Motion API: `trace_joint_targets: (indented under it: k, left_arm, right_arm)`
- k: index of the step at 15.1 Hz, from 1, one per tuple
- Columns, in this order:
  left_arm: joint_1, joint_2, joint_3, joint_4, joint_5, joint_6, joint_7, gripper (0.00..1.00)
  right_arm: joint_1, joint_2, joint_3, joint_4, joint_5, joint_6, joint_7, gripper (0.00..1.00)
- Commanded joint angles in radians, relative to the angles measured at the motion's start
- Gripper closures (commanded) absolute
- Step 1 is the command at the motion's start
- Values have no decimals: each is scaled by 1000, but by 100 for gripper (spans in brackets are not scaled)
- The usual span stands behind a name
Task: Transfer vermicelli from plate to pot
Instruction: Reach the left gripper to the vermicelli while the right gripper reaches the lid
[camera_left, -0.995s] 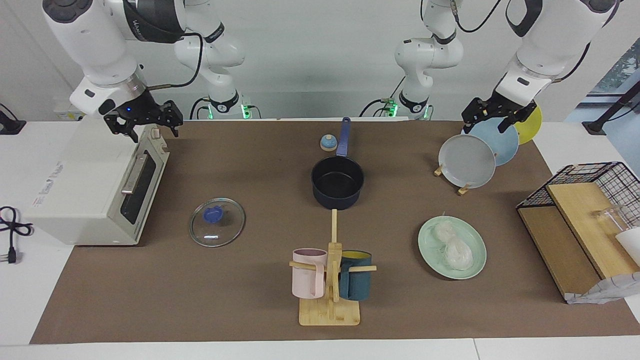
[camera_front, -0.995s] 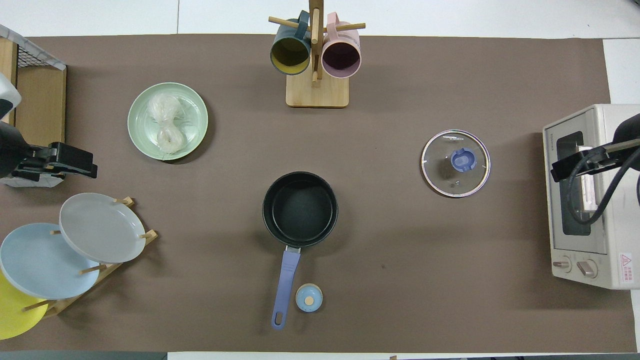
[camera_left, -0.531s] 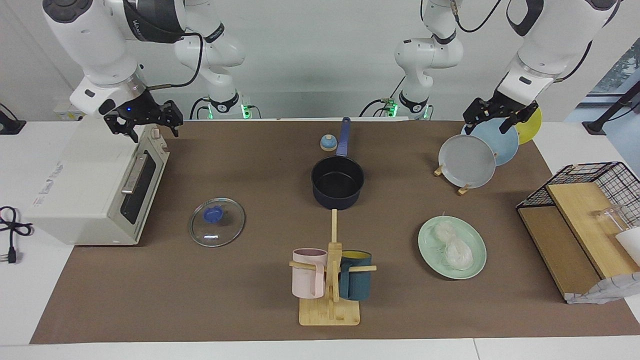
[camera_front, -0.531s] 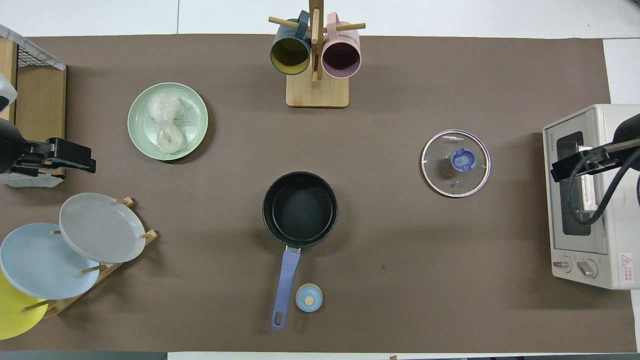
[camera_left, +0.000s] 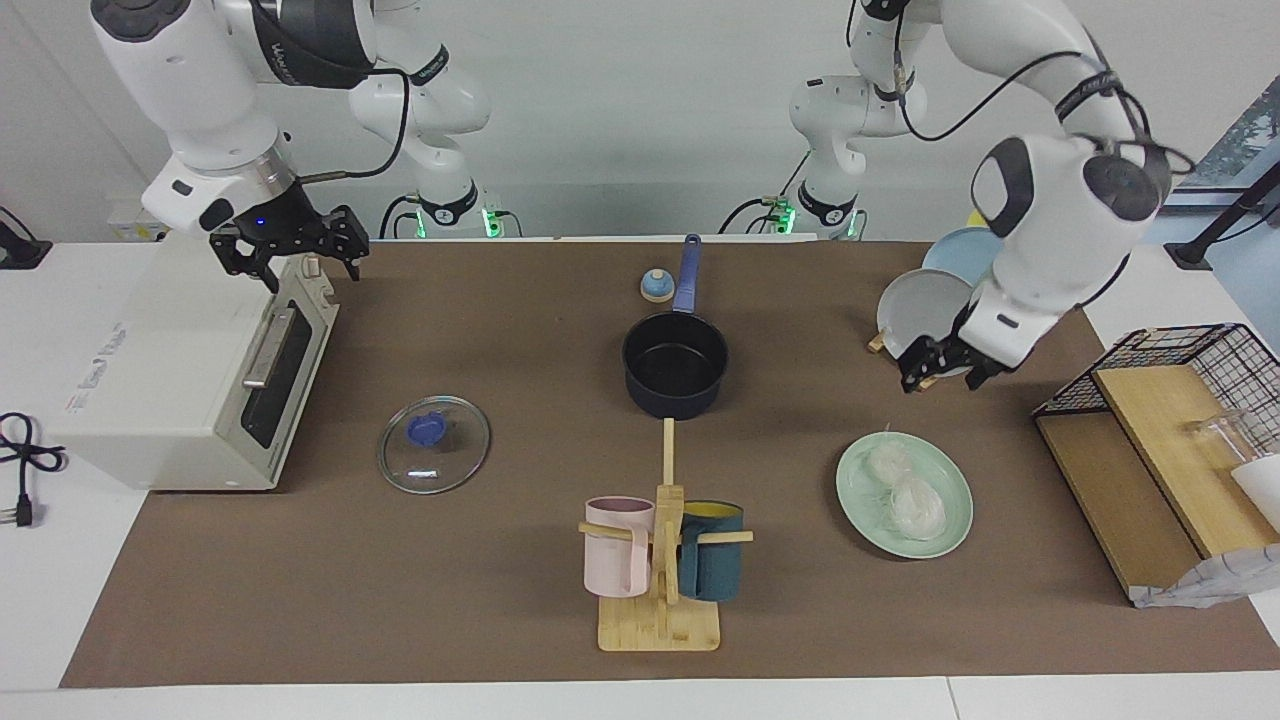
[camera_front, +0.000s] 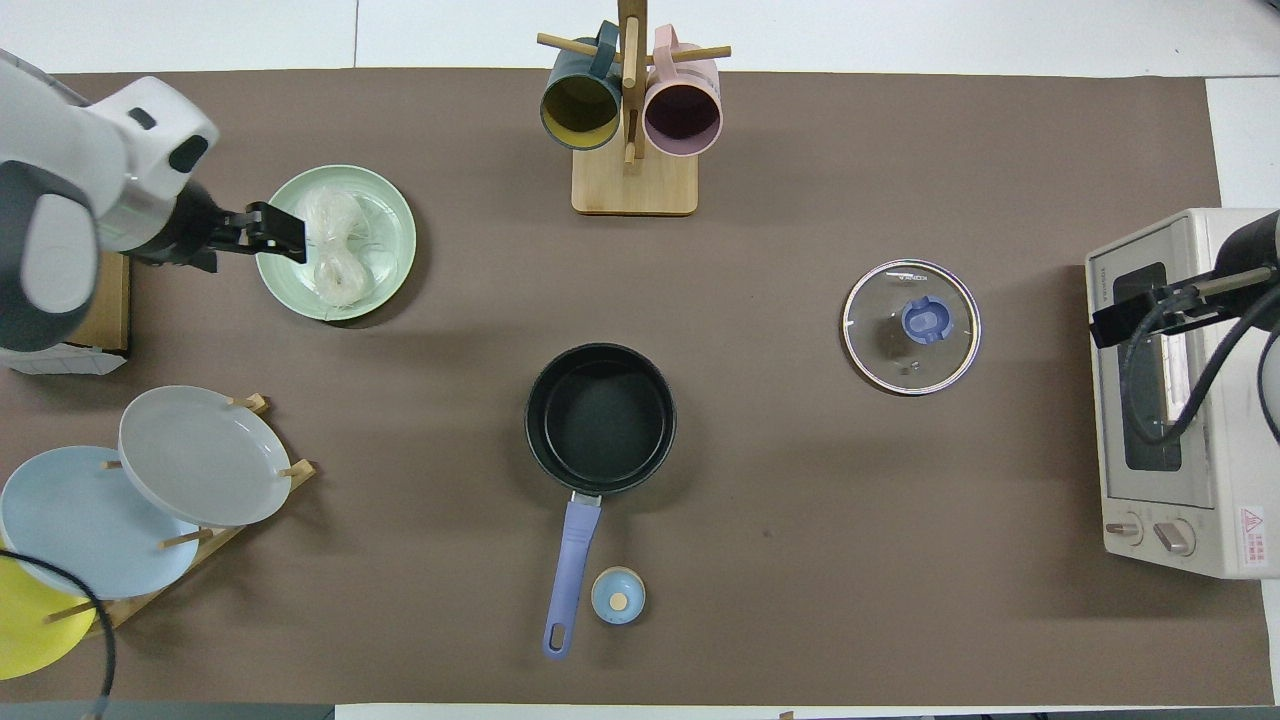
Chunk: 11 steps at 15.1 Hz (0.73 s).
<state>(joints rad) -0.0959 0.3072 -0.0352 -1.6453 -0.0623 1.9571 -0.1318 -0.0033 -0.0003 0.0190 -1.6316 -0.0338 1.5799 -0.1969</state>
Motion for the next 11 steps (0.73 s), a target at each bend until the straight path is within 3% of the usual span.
trace_joint_targets:
  k: [1, 6, 7, 8, 9, 11]
  left_arm:
    - [-33, 153, 9, 33, -4, 129, -80, 0]
    - [-38, 193, 12, -14, 48, 218, -103, 0]
    - [-36, 193, 12, -17, 50, 218, -100, 23]
    - [-33, 193, 12, -14, 50, 214, -98, 66]
    - [-27, 193, 11, -13, 52, 213, -88, 100]
    - [-27, 193, 11, -2, 53, 215, -78, 100]
  right_arm:
    - [54, 44, 9, -19, 23, 83, 72, 0]
    - [100, 135, 9, -160, 18, 348, 90, 0]
    - [92, 152, 9, -180, 20, 385, 88, 0]
    - [89, 158, 9, -197, 21, 416, 88, 0]
    - [91, 160, 9, -218, 21, 452, 88, 0]
    - [89, 160, 9, -261, 23, 506, 83, 0]
